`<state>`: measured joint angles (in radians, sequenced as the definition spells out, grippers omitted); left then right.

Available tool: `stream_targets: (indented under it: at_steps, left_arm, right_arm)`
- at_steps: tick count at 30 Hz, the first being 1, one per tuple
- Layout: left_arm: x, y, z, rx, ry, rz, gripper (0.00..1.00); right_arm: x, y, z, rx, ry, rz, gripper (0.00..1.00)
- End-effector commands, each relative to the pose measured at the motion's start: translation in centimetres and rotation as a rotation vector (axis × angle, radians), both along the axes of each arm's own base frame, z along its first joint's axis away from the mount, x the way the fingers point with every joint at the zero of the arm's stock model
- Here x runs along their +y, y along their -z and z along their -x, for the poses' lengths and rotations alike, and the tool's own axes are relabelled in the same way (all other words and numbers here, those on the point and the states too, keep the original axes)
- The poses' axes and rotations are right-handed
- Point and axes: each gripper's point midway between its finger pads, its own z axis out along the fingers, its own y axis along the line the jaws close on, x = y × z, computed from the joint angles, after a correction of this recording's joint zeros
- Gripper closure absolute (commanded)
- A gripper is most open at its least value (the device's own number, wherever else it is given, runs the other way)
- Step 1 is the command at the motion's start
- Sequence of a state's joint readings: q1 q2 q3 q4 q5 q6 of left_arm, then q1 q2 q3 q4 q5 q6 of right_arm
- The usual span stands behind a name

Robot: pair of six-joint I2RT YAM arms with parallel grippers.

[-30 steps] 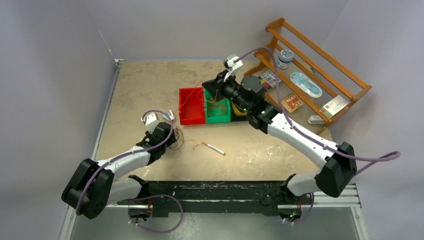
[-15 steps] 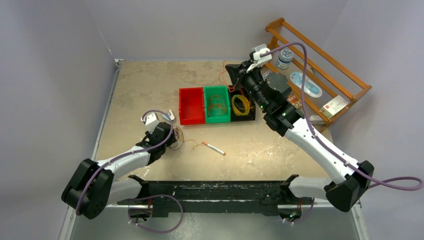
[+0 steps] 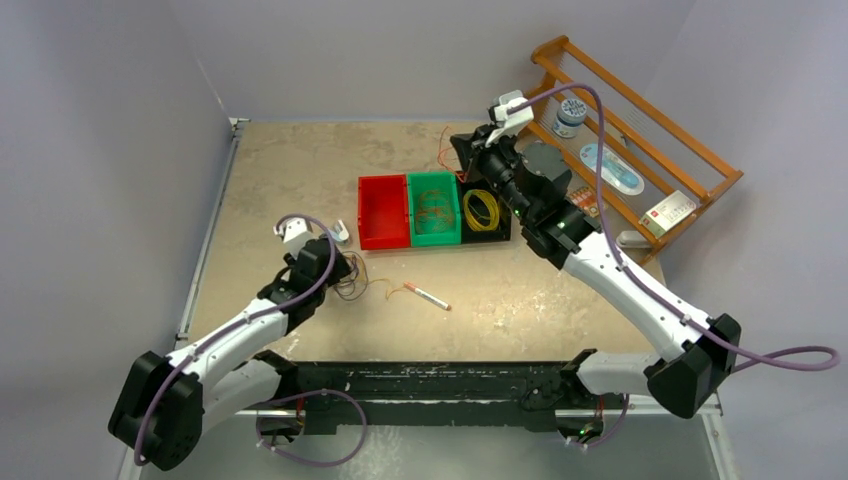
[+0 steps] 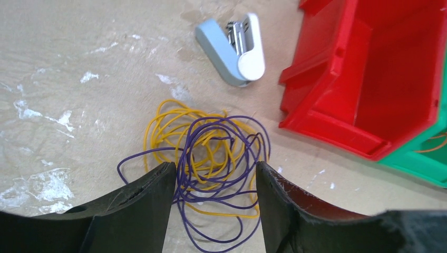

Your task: Untangle the cables

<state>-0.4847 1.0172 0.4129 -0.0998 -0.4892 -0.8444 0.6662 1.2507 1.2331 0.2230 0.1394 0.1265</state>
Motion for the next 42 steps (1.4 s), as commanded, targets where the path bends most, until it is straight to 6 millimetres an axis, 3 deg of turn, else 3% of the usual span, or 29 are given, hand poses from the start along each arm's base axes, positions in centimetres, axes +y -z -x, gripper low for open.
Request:
stream_targets:
  at_steps: [1,14,20,42]
  left_arm:
    - [0.0,-3.6,-1.0,-0.077,0.002,0.005,0.43]
    - [0.8,-9.1,-1.0,-0.208,0.011,-0.007,0.43]
    - [1.2,-10.4,-1.1,-0.228,0.008,-0.032,0.43]
    - [1.4,-9.4,-1.1,-0.202,0.016,-0.068,0.44]
  right_arm:
    - [0.8,0.3,-1.0,-0.014,-0.011,0.004,1.00]
    - [2.5,3.9,-3.6,0.044,-0.025,0.055,1.00]
    - [3.2,5.5,-4.6,0.072,-0.036,0.072,1.00]
    - [5.5,13.9,-9.3,0.209,-0.077,0.147,1.00]
